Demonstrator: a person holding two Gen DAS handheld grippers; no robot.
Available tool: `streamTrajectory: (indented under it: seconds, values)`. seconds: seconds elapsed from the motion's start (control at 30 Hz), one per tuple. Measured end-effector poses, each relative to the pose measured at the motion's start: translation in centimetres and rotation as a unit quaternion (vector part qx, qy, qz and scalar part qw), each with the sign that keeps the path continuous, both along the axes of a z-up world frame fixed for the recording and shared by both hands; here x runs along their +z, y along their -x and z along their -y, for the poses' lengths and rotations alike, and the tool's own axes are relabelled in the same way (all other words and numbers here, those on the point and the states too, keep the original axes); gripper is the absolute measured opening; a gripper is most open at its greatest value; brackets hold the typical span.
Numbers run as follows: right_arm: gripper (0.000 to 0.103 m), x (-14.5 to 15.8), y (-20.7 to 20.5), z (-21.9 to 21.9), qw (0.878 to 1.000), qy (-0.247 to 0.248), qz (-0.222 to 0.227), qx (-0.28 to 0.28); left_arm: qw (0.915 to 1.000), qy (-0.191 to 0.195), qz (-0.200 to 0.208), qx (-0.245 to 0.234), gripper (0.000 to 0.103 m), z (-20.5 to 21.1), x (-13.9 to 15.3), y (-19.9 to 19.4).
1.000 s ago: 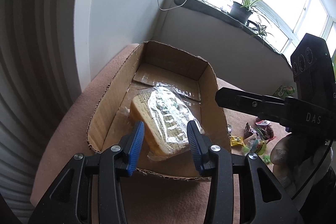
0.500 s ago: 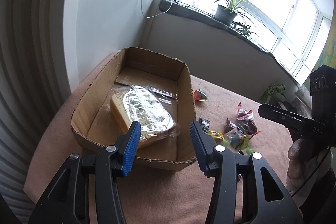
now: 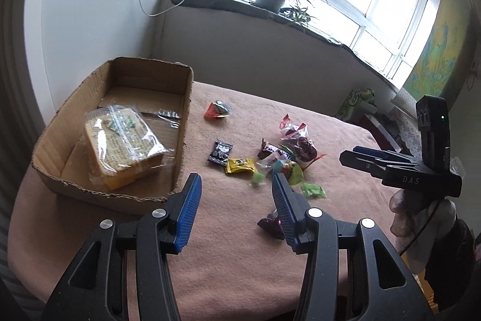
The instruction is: Organize snacks
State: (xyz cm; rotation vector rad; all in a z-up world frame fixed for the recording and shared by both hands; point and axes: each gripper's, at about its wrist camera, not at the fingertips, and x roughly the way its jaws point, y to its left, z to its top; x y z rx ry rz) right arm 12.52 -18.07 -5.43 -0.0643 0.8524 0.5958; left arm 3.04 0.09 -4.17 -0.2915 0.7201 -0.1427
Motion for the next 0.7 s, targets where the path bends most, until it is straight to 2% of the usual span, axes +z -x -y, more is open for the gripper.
streamTrajectory:
  seconds: [0.13, 0.37, 0.43, 0.57, 0.7]
  values:
    - [0.082, -1.6, 0.4, 0.3, 0.999, 0.026, -0.010, 0.028, 0.9996, -0.004, -0.017, -0.022, 0.048, 1.9, -1.2, -0.6]
    - [0.058, -4.2, 1.1, -1.4, 0.988, 0.108, -0.001, 0.107, 0.9967, -0.023, -0.038, -0.068, 0.048, 5.3, -2.6, -1.8]
    - [0.054, -4.7, 0.7, -1.6, 0.986, 0.119, -0.004, 0.119, 0.9955, -0.033, -0.044, -0.078, 0.048, 6.1, -3.0, -2.2]
    - [0.054, -5.6, -0.1, -1.8, 0.981, 0.135, -0.004, 0.138, 0.9918, -0.050, -0.061, -0.100, 0.048, 7.2, -3.9, -2.9]
    - [0.054, -6.1, -0.8, -1.7, 0.979, 0.128, -0.017, 0.157, 0.9879, -0.075, -0.069, -0.116, 0.048, 8.3, -4.5, -3.5]
